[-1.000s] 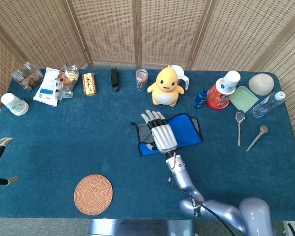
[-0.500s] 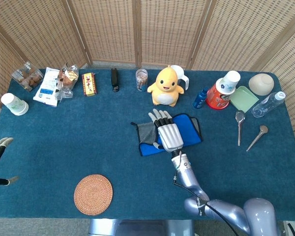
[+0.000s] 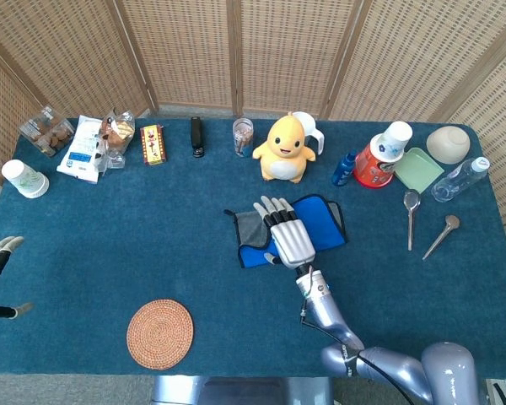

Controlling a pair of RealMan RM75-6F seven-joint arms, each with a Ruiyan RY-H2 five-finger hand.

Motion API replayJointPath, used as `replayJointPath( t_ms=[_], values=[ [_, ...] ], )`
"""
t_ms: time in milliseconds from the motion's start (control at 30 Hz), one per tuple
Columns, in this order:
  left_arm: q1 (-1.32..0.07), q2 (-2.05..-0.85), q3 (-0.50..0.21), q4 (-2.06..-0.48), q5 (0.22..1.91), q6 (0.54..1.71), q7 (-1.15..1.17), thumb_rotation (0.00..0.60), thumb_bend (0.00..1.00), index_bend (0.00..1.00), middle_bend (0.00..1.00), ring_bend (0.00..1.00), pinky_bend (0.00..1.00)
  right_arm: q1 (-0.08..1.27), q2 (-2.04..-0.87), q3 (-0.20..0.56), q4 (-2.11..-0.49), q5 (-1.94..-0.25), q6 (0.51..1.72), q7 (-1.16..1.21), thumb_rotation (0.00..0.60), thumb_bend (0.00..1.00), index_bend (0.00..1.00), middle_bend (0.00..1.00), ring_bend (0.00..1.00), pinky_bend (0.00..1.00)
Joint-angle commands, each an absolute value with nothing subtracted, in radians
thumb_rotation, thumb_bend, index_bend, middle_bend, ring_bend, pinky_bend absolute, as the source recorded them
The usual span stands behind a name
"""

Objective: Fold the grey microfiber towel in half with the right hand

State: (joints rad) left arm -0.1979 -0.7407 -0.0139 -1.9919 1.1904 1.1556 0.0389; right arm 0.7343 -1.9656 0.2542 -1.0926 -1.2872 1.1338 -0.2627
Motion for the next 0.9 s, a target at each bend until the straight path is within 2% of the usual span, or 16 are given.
replayJointPath(
  t_ms=[33,400,900],
  values=[
    [-0.197,-0.741,-0.013,-1.992,1.192,1.156,0.039,0.600,0.10,0.00,0.00,0.00,0.00,0.741,-1.983,0.264,-1.076,-1.278,1.127,-0.261,0.600,0.00,0.00,0.00,0.00,0.13],
    [-0.199,-0.738,-0.016,-1.983,1.186,1.149,0.023,0.600,0.10,0.00,0.00,0.00,0.00,0.775,-2.044,0.313,-0.964,-1.259,1.119,-0.230,0.600,0.00,0.00,0.00,0.00,0.13],
    [-0.204,-0.746,-0.015,-1.983,1.177,1.145,0.041,0.600,0.10,0.00,0.00,0.00,0.00,0.831,-2.092,0.368,-0.933,-1.230,1.111,-0.249,0.600,0.00,0.00,0.00,0.00,0.13]
  ],
)
